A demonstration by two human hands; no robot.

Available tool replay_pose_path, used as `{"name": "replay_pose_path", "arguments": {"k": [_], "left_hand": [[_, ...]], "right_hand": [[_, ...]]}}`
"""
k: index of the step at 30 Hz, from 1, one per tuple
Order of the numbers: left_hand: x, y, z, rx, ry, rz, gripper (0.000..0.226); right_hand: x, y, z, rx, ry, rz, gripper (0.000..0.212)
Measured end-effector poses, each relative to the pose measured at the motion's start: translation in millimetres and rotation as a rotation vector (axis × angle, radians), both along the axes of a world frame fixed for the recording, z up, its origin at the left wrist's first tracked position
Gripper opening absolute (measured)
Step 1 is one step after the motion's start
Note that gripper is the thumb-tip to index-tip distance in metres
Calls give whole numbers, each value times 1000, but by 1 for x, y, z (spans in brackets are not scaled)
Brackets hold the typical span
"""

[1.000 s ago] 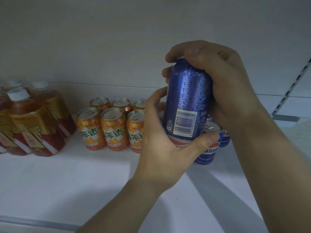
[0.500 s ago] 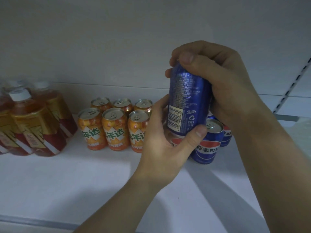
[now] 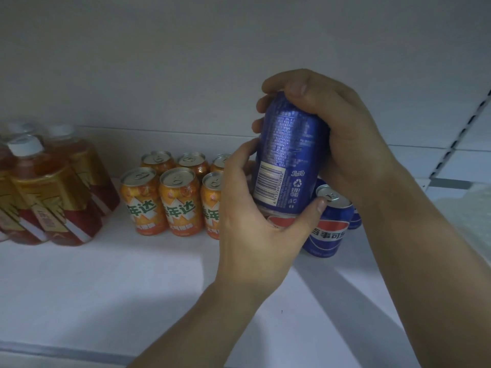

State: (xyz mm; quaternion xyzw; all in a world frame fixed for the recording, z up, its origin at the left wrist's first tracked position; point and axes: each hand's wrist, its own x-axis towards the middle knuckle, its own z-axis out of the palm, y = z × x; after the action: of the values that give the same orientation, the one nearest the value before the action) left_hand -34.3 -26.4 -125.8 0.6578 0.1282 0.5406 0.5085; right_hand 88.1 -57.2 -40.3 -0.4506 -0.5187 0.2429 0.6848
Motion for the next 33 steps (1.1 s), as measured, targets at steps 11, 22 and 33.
{"name": "replay_pose_path", "arguments": {"k": [11,22,33], "left_hand": [[-2,2,4,-160,-76,-315,69],[-2,6,2,-197,-47,-220,66],[-3,7,0,-123,-52,-172,72]], "right_hand": [[1,-2,1,14,13,-19,26],[3,0,-1,23,49,-64,23],[2,-2,2,7,18,-89,20]]}}
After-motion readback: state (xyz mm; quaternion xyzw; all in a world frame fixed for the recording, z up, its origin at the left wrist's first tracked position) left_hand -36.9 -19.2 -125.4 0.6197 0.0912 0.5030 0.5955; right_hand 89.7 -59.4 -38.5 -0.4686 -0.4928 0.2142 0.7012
